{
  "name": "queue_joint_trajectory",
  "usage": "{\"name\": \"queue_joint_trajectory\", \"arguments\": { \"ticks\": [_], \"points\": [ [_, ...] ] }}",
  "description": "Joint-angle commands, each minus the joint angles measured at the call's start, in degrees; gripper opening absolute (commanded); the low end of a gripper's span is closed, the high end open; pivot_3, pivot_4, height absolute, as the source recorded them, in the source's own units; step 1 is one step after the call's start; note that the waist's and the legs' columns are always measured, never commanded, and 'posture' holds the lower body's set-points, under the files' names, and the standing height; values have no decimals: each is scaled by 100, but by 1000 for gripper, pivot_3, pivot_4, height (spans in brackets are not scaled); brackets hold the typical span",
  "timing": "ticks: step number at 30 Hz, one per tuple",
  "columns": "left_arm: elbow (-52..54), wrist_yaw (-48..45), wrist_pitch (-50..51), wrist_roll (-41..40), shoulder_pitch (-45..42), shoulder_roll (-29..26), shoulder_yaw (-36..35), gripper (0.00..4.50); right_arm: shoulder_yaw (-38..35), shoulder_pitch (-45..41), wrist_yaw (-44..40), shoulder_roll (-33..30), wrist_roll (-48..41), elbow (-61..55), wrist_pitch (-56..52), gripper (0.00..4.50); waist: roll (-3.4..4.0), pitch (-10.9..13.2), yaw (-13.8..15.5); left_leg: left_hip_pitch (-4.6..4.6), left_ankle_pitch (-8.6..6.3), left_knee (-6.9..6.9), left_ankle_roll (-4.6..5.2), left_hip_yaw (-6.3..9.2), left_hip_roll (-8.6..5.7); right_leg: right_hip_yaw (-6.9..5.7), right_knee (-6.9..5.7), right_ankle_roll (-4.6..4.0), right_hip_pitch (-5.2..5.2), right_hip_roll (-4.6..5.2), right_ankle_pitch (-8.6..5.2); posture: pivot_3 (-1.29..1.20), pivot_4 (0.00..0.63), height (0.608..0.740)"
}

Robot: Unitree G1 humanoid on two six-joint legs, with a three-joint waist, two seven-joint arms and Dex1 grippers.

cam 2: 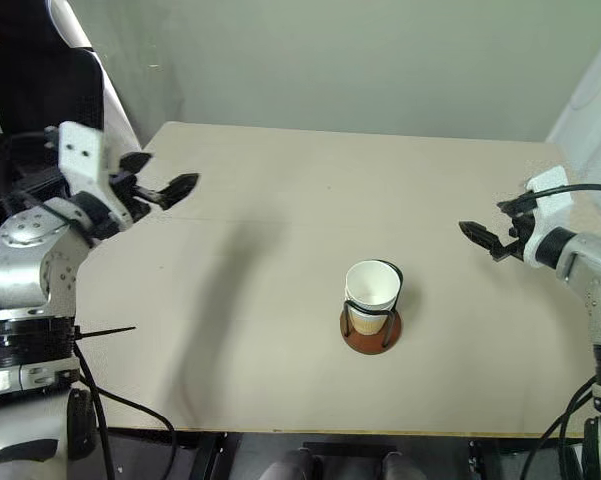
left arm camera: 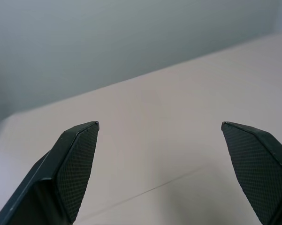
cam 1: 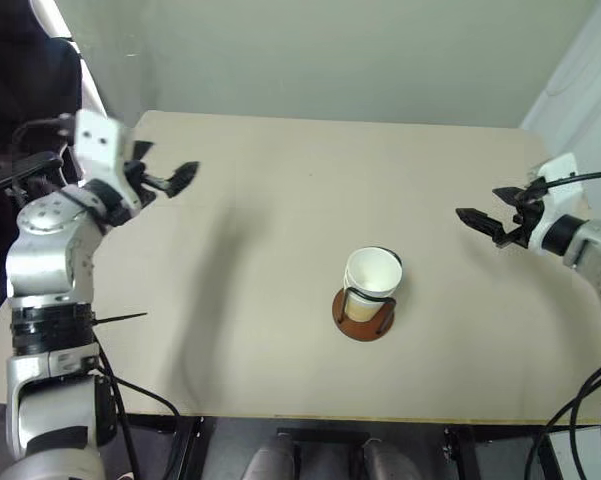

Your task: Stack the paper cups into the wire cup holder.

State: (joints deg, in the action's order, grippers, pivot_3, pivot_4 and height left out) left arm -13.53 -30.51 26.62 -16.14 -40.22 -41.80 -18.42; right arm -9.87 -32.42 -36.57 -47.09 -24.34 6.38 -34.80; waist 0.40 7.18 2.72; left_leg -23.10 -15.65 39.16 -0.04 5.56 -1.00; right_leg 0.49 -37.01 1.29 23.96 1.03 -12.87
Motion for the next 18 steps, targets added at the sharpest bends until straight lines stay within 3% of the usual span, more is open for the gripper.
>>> {"name": "queue_joint_trajectory", "arguments": {
  "ticks": [1,9,18],
  "points": [
    [-420,659,-435,92,222,-24,-611,4475,-285,-81,476,161,347,394,459,4500,0,0,-3,1,1,-3,-1,0,0,1,0,0,0,0,0,0,150,740],
    [-996,1162,-912,88,699,165,-830,4475,-700,-694,1875,742,829,2094,1232,4500,0,0,50,6,6,-5,-12,0,-5,4,-3,-11,0,0,7,0,150,740],
    [-1466,1448,-1247,60,856,375,-876,4475,-1049,-941,2528,1013,883,3278,1596,4500,1,0,60,10,7,-15,-22,0,-5,4,-7,-16,1,0,9,0,150,740]
  ]
}}
